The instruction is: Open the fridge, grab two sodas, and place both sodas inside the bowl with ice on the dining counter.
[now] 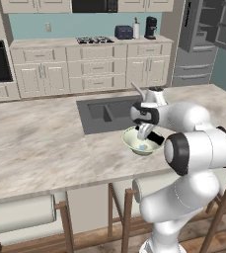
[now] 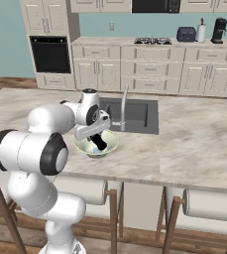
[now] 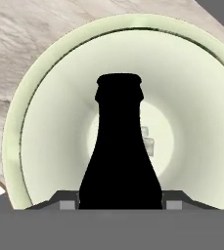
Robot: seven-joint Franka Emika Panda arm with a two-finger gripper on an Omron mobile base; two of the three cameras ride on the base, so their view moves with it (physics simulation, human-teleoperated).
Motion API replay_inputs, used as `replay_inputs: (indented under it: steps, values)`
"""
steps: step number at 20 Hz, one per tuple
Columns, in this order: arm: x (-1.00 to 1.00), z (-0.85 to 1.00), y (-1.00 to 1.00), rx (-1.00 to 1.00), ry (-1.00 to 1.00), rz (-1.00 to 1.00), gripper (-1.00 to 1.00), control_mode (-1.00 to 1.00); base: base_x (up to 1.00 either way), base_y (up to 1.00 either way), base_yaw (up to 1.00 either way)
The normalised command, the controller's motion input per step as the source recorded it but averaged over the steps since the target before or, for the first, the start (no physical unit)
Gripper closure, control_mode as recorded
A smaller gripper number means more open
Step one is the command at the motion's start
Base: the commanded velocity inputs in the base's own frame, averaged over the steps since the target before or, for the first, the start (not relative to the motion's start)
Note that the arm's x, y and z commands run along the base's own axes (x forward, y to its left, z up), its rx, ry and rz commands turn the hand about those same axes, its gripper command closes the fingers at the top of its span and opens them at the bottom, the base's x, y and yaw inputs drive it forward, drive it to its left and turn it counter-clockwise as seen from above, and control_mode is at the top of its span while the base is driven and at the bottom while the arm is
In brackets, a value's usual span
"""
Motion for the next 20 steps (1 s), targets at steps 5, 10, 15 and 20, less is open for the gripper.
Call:
replay_inputs:
  steps: [5, 10, 15, 20]
  values:
    - [0.04, -0.12, 0.00, -0.02, 0.02, 0.00, 1.00, -1.00, 0.00, 0.00, 0.00]
    - [0.07, -0.09, 0.04, -0.01, 0.02, 0.00, 1.00, -1.00, 0.00, 0.00, 0.00]
    - [0.11, -0.09, 0.09, 0.00, 0.03, 0.00, 1.00, -1.00, 0.00, 0.00, 0.00]
    - [0.12, -0.12, 0.06, -0.01, 0.03, 0.00, 1.00, -1.00, 0.00, 0.00, 0.00]
